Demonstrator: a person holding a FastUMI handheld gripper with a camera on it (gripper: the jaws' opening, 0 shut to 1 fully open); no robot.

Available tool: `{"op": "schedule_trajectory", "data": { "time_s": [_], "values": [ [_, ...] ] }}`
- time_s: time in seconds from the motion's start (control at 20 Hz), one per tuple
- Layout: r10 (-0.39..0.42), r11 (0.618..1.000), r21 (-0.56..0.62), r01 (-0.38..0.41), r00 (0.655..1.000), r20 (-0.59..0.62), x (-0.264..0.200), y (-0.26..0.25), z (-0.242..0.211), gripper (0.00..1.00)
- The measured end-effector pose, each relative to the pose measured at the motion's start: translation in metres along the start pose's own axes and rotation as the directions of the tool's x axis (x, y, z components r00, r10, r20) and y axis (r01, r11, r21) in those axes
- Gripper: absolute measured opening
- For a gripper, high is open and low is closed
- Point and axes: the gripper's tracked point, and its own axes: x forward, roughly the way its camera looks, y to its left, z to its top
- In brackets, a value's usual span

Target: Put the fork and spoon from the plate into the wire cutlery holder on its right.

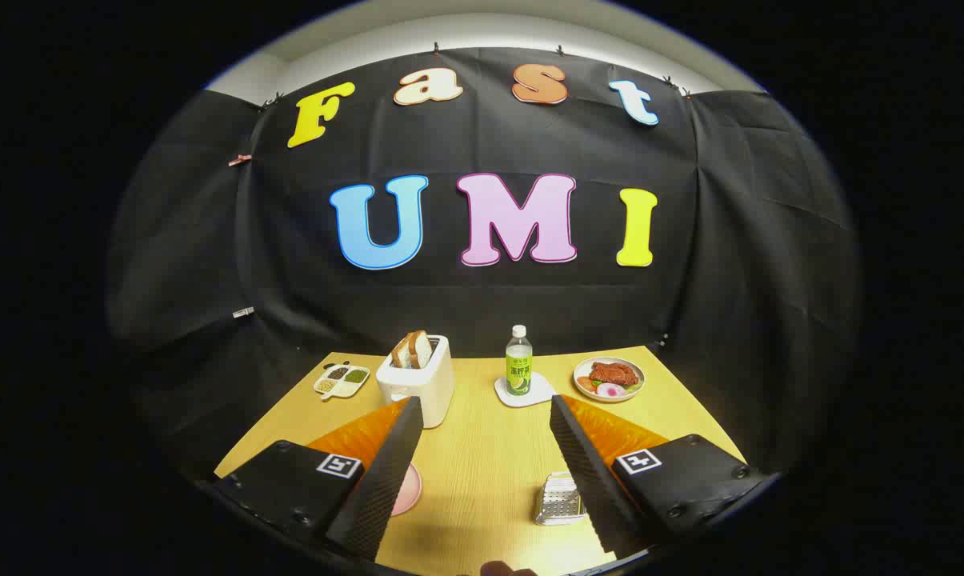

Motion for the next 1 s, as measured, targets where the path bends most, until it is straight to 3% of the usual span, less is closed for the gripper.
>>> {"op": "schedule_trajectory", "data": {
  "time_s": [1.0],
  "values": [
    [0.022, 1.0, 0.0, -0.022, 0.999, -0.044, -0.005, 0.004, -0.015, 0.99]
  ]
}}
